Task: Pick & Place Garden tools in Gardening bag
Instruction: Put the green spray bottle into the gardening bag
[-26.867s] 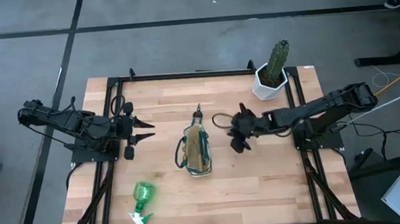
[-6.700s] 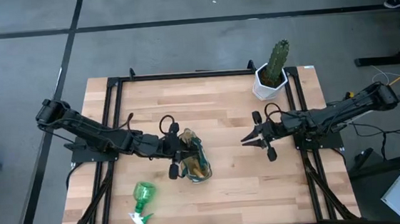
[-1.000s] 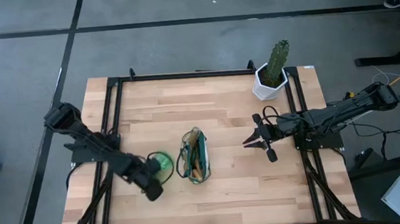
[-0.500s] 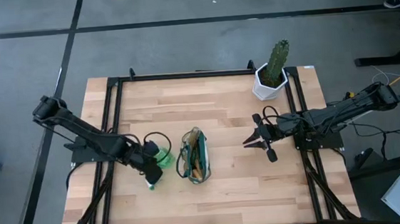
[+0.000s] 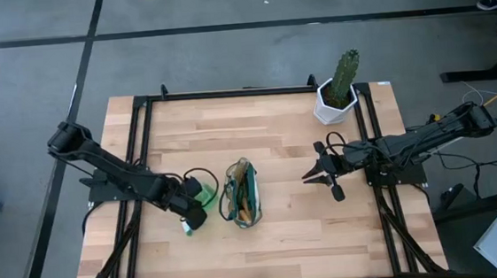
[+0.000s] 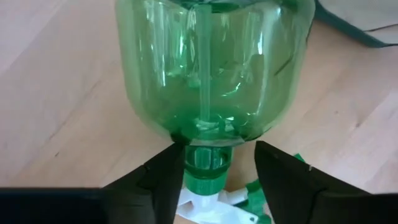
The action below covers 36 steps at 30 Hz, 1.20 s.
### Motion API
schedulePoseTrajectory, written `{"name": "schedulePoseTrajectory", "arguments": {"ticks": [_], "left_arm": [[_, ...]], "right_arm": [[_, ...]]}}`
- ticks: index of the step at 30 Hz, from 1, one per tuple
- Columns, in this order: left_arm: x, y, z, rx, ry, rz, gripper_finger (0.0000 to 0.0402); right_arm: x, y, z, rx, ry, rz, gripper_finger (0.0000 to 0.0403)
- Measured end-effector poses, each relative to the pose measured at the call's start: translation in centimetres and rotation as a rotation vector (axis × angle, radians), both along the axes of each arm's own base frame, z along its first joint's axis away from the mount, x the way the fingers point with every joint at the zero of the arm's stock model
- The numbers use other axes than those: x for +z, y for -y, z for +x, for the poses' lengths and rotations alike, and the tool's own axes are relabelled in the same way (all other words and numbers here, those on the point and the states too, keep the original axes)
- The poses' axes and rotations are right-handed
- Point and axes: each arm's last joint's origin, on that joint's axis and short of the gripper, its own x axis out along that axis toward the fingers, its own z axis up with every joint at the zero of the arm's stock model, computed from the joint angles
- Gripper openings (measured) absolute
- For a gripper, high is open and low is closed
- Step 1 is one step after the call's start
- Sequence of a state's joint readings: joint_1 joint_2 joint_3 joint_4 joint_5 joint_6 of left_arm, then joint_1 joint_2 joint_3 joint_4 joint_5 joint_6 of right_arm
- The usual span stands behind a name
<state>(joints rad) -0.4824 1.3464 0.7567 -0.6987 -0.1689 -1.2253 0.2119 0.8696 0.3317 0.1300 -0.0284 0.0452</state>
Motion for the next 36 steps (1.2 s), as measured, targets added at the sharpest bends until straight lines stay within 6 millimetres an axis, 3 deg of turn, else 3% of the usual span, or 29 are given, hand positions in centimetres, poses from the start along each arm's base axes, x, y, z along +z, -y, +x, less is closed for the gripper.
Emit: {"name": "schedulePoseTrajectory", "arguments": {"ticks": [10,23,36], "left_arm": [[-1.5,0.2,0.5,-0.035,-0.057,0.066,0.0241],[-4.8,0.7,1.5,-0.038,-0.17,0.124,0.024],[-5.0,0.7,1.7,-0.032,-0.148,0.155,0.0216]], "right_arm": [[0.0,0.0,0.0,0.0,0.0,0.0,0.0062],[0.0,0.0,0.0,-0.001,0.001,0.0,0.0062],[0.0,0.0,0.0,-0.001,0.0,0.0,0.0062]]}}
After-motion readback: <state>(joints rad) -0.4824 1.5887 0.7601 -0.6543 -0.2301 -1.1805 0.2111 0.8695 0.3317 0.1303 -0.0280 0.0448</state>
